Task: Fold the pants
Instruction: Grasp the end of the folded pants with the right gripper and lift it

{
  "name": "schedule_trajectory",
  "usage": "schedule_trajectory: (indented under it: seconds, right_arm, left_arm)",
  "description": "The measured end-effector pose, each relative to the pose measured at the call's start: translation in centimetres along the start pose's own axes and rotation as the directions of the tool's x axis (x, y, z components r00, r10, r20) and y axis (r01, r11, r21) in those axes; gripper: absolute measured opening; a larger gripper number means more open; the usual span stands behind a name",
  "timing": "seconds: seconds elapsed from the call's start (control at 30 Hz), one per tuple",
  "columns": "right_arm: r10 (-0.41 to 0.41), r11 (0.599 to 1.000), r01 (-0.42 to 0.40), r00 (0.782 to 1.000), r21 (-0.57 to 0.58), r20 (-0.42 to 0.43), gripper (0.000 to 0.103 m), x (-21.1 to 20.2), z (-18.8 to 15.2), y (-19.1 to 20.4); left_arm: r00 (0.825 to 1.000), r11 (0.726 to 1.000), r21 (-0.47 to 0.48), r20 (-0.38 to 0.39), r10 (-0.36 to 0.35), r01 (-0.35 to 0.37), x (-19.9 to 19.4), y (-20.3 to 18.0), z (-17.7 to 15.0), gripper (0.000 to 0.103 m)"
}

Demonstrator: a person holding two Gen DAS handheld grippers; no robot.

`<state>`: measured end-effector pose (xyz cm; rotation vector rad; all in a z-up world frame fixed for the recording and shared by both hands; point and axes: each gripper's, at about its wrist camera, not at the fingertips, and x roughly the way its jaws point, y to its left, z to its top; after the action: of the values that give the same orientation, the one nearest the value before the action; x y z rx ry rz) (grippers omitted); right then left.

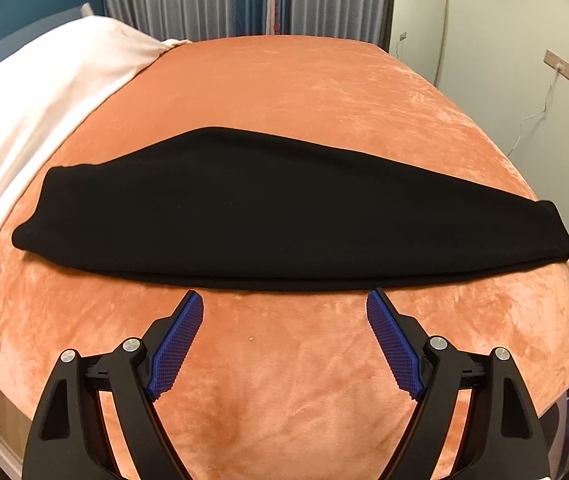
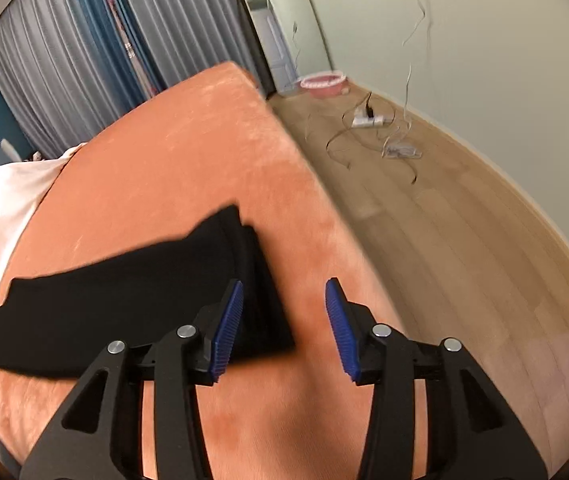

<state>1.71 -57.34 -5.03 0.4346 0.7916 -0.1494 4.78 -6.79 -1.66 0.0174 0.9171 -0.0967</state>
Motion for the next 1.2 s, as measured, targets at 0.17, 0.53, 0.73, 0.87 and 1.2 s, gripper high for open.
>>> schedule_trajectory:
  seconds: [0.17,0.53,0.73,0.87,1.2]
  right_arm:
    - [0.027,0.998,-0.026,0.999,0.050,-0.017,0.066,0.3,-1.3,-0.2]
    - [0.078,0.965,-0.080,0.997,0.248,0.016,0.076,3.9,-0.5,-0.4]
    - [0.066,0.951,-0.066,0.998,0.302,0.010,0.033,4.8,0.0,-0.7]
    - [0.074,0.951,-0.077,0.997,0.298,0.021,0.022,4.8,0.2,0.3]
    - [0.213,0.974,-0.218,0.973,0.059,0.083,0.020,0.2,5.1,14.2]
  left_arm:
    - [1.000,1.000,-0.009,-0.006,-0.028,0.028,-0.4,-1.0,-0.4,0.081]
    - [1.000,0.998,-0.056,-0.006,-0.020,0.019,-1.4,0.9,-1.0,0.083]
    - [0.999,0.996,-0.087,-0.003,-0.034,0.034,-1.3,1.9,-0.8,0.083]
    - [1.000,0.999,-0.050,0.009,0.012,-0.011,-0.9,1.3,0.0,0.083]
    - [0.998,0.994,-0.084,-0.006,-0.069,0.069,0.8,2.5,1.0,0.083]
